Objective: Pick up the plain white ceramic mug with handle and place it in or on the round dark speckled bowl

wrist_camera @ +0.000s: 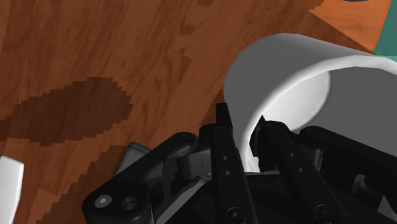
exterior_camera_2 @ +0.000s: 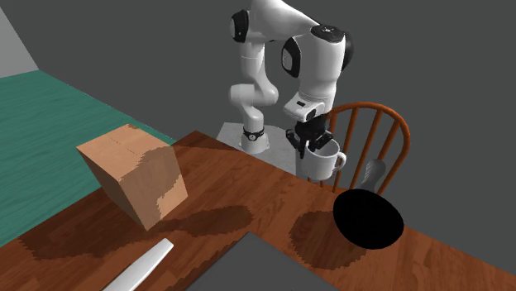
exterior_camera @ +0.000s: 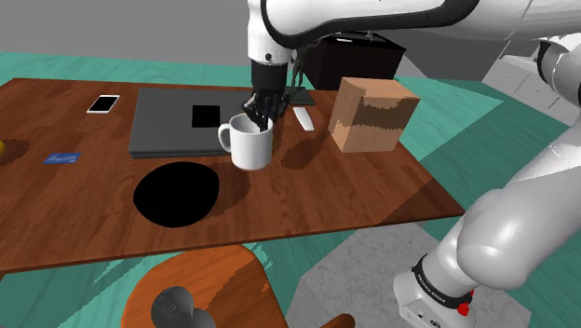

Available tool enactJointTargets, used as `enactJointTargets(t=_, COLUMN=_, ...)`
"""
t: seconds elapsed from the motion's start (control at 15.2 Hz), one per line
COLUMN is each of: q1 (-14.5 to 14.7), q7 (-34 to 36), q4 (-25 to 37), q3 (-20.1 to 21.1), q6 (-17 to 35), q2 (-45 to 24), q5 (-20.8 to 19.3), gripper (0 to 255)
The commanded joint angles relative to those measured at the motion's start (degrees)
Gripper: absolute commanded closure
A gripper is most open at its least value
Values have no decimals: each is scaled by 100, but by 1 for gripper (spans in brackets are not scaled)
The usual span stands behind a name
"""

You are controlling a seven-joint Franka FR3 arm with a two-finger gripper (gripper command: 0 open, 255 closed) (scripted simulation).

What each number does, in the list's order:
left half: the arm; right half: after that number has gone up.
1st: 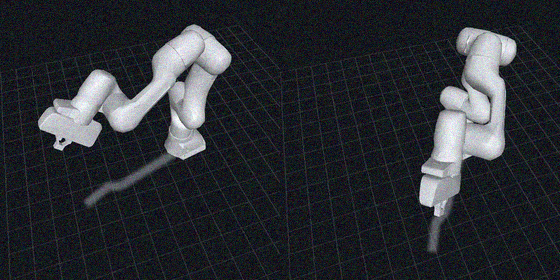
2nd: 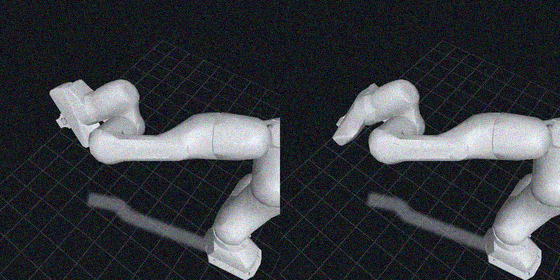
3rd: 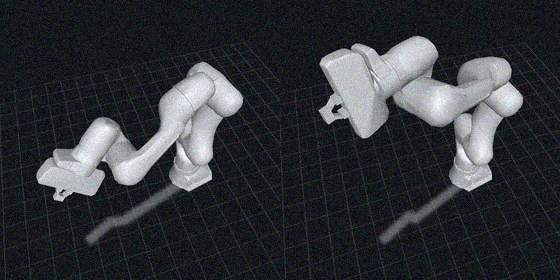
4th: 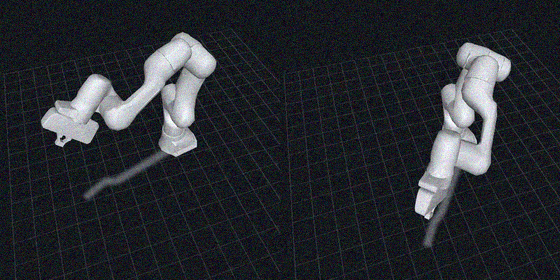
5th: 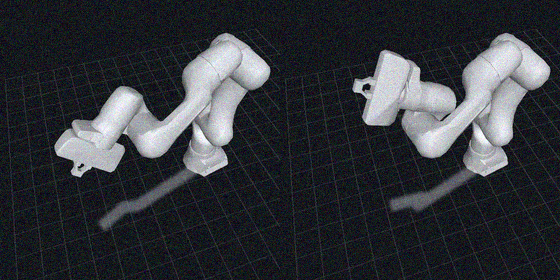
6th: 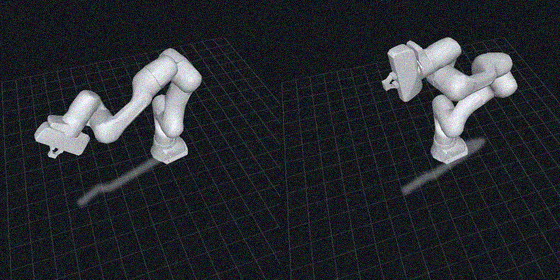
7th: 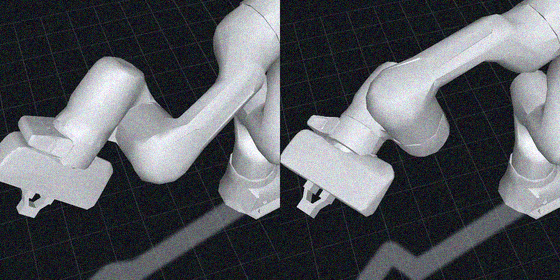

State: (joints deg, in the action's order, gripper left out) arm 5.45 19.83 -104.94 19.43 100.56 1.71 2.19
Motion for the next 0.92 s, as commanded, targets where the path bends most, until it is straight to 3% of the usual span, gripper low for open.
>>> enactJointTargets(t=0.0, q1=119, q7=293, q4=499, q3=135, q6=-85, q2=-424, q5=-133, gripper=255)
enactJointTargets(t=0.53, q1=877, q7=1253, q4=2983, q3=409, q6=-799, q2=-2315, q5=-845, gripper=255)
enactJointTargets(t=0.86, q1=1729, q7=1588, q4=5540, q3=339, q6=-1776, q2=-3921, q5=-1361, gripper=255)
